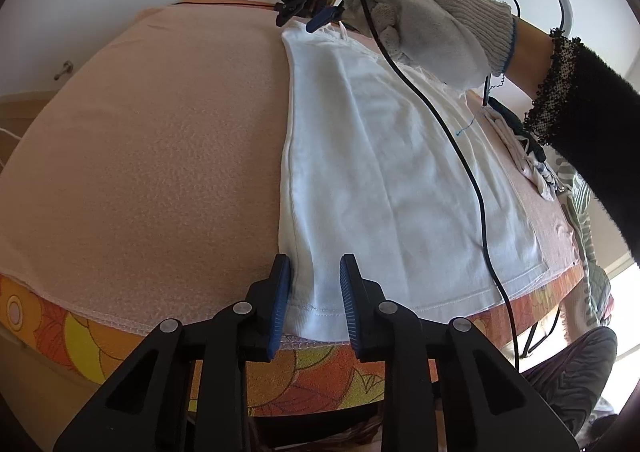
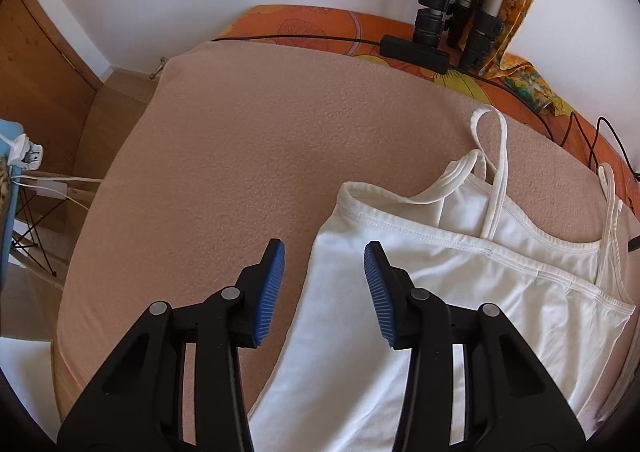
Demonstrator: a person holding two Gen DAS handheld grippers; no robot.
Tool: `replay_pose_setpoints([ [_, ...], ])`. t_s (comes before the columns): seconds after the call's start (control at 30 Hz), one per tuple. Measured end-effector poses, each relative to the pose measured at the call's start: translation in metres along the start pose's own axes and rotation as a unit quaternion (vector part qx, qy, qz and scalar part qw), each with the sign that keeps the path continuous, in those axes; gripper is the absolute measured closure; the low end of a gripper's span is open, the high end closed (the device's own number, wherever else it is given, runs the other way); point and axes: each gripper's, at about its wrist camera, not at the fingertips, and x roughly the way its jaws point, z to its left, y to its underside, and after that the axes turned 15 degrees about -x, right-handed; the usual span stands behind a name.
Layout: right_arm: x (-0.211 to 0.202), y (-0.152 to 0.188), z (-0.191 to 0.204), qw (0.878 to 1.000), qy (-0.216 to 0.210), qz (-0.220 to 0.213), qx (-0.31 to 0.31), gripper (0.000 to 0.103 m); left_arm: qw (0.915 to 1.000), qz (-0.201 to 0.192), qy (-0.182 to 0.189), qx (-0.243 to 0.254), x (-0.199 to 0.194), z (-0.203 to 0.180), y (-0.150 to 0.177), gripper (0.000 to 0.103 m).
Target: Fold small clothes
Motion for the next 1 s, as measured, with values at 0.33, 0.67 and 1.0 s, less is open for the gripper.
replay_pose_setpoints([
  [0.33,0.029,-0.020,-0.001,0.999,0.043,0.025,-0.012,0.078,0.9982,0.008,0.051,-0.032,0.001,0.006,-0.005,0.098],
  [0.67,0.006,-0.015,-0.027,1.000,0.023,0.004,0.017,0.098,0.9967,-0.013,0.079,-0.016,-0.009,-0.007,-0.003,0.099],
  [1.0,-0.046,0.019,-0.060,0.999,0.043,-0.021,0.021,0.098,0.9921,-0.010,0.124,0.020,-0.015,-0.049,0.000,0.100],
])
